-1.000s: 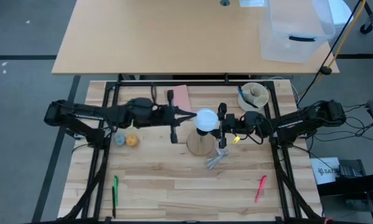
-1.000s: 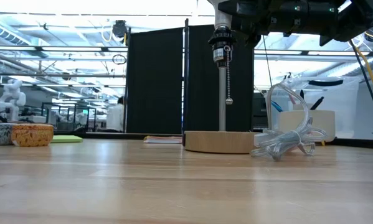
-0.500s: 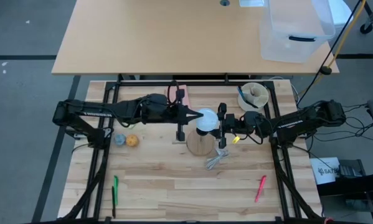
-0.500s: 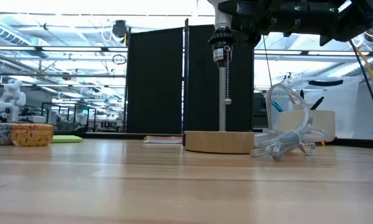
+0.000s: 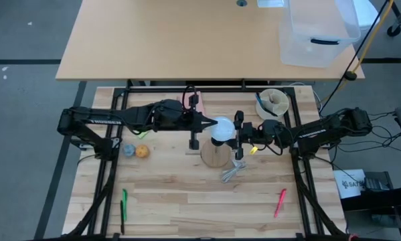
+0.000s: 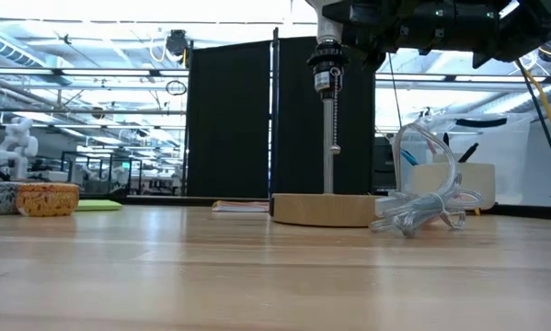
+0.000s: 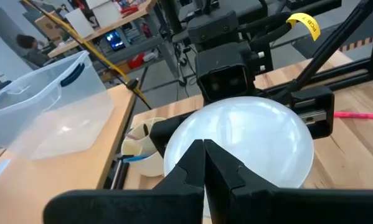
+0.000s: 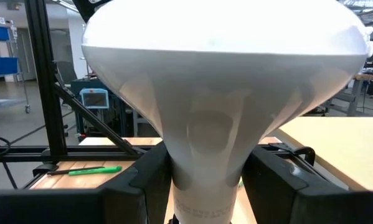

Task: Screw lightbulb
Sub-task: Insert the lightbulb into the lamp

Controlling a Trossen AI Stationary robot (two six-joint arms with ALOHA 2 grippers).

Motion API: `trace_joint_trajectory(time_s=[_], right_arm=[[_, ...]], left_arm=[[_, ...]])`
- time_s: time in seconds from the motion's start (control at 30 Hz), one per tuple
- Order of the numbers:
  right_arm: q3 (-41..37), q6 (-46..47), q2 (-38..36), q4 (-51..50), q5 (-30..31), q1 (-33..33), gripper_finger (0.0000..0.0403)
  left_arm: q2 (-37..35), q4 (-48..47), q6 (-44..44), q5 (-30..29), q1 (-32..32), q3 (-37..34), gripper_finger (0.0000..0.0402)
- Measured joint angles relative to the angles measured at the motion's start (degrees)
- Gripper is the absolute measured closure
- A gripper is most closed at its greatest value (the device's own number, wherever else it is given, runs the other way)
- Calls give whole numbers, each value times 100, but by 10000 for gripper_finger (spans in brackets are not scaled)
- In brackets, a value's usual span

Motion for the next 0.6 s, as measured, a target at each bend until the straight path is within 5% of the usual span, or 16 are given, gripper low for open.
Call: trace_joint_trajectory(time_s=[0.6], right_arm=[[4,-91,1,-33,-2,15,236]], left_arm=[[61,-152,-42,84,-8,-1,402]])
